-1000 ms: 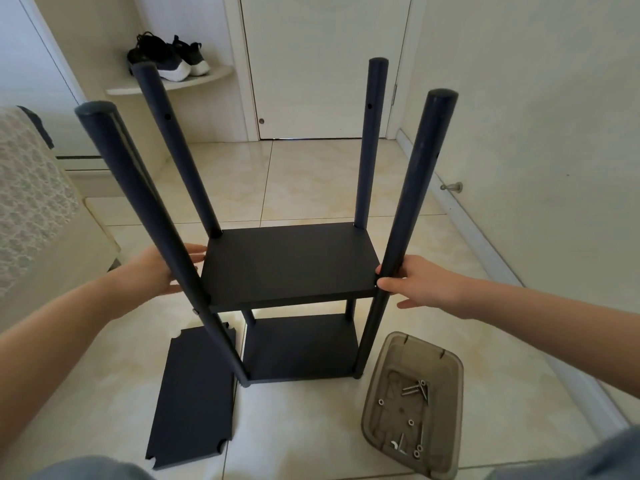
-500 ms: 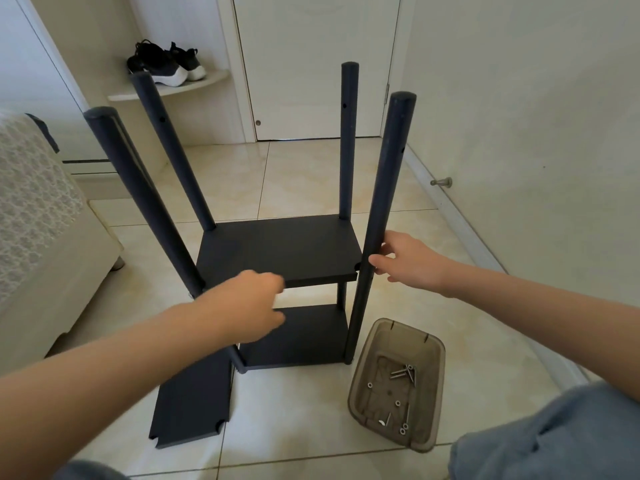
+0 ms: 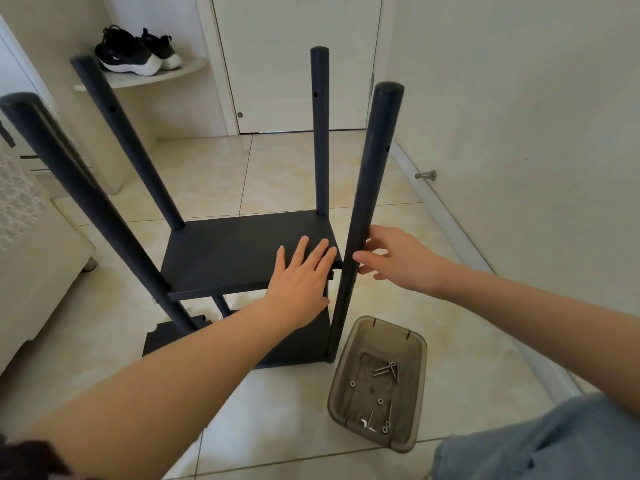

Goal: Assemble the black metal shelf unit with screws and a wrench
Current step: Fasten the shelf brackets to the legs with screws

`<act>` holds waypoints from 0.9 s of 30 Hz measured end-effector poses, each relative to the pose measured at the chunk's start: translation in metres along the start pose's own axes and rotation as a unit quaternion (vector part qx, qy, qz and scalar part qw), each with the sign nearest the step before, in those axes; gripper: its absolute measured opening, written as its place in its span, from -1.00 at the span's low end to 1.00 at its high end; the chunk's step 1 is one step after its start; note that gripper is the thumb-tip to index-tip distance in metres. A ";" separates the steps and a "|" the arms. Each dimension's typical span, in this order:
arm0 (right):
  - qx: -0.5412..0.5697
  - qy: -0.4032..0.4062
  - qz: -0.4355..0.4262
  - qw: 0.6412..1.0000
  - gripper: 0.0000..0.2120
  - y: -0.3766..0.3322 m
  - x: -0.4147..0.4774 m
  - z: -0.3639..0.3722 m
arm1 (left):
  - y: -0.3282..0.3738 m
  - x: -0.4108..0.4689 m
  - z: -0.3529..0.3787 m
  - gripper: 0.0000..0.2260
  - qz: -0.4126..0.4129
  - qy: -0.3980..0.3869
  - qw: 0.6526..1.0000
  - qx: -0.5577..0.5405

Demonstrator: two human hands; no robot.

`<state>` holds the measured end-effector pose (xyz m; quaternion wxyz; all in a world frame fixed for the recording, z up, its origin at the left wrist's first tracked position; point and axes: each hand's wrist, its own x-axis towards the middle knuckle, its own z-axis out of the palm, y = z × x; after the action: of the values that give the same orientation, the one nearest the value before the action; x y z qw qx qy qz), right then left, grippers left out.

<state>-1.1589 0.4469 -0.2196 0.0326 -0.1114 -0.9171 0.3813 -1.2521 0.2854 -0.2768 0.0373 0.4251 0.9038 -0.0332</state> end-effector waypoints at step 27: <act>0.037 0.030 -0.010 0.999 -0.69 0.000 0.007 0.009 | 0.003 0.007 0.026 -0.26 -0.044 0.096 0.993 -0.042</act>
<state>-1.1669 0.4421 -0.2257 0.0680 -0.1127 -0.9019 0.4113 -1.2533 0.2899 -0.3032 -0.0337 0.3841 0.9216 0.0444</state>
